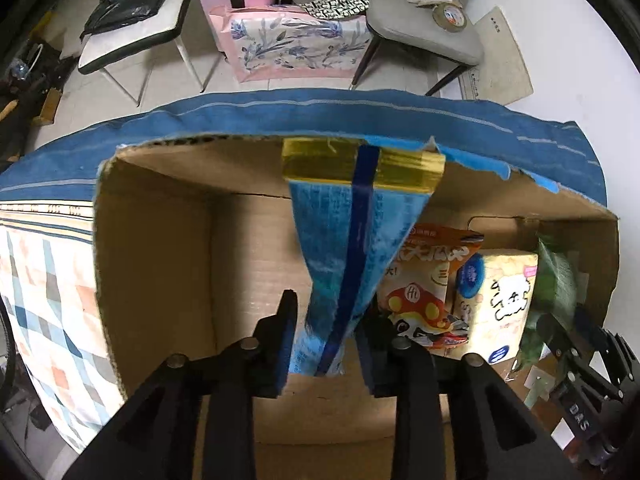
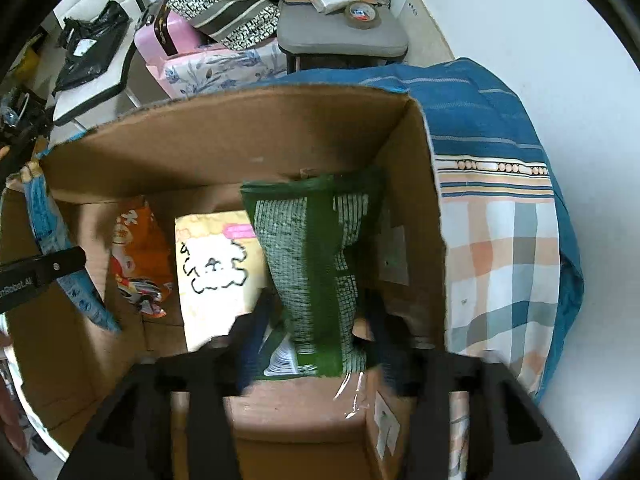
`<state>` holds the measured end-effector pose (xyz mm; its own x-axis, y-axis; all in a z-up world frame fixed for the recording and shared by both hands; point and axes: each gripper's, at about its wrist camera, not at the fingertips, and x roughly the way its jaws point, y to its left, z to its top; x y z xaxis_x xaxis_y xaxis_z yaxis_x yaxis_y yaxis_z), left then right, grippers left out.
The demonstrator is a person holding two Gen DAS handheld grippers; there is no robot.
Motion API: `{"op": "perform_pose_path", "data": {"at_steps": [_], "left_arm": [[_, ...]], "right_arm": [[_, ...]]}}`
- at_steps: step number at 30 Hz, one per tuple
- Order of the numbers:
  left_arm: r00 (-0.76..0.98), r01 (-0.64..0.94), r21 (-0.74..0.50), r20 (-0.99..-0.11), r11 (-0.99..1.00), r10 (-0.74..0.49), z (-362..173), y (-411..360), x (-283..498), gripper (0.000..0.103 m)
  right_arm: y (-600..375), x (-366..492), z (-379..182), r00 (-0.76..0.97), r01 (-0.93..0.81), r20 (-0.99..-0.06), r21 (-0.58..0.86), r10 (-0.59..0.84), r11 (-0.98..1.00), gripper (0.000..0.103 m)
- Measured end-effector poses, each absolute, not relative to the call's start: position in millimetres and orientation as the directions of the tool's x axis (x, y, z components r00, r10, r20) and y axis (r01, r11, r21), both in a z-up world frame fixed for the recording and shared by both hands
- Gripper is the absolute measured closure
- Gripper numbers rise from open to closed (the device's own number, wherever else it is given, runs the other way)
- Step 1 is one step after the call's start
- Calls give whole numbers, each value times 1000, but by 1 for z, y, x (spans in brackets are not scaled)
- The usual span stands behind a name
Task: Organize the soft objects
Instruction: 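Carry both items into the box and open both tools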
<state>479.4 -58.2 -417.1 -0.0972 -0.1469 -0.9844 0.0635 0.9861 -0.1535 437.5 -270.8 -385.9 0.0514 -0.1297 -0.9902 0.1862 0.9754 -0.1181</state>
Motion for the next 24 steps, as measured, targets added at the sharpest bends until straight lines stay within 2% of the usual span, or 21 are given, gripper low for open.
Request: {"op": "perform_pose_path", "data": {"at_steps": [5, 7, 10, 12, 13, 15, 16, 24], "left_arm": [[-65, 63, -153, -987, 986, -149, -404, -57, 476, 55], [-45, 60, -154, -987, 986, -152, -397, -56, 473, 32], [-21, 66, -150, -989, 987, -149, -385, -54, 463, 11], [10, 78, -130, -991, 988, -131, -375, -53, 452, 6], [22, 82, -126, -992, 989, -128, -372, -53, 448, 5], [52, 83, -122, -991, 989, -127, -363, -50, 436, 5], [60, 82, -122, -990, 989, -127, -360, -49, 432, 5], [170, 76, -129, -975, 989, -140, -321, -36, 384, 5]], "right_arm": [[-268, 436, -373, 72, 180, -990, -107, -122, 978, 35], [-264, 433, -369, 74, 172, -991, -99, -113, 980, 34], [-258, 427, -364, 77, 165, -993, -74, -87, 983, 25], [-254, 422, -360, 84, 162, -994, -54, -69, 985, 16], [-251, 417, -359, 89, 162, -994, -47, -62, 986, 14], [-246, 411, -357, 100, 160, -994, -37, -54, 986, 3], [-244, 407, -355, 107, 161, -993, -29, -47, 987, 1], [-229, 370, -328, 175, 159, -984, -3, -31, 987, 0]]}}
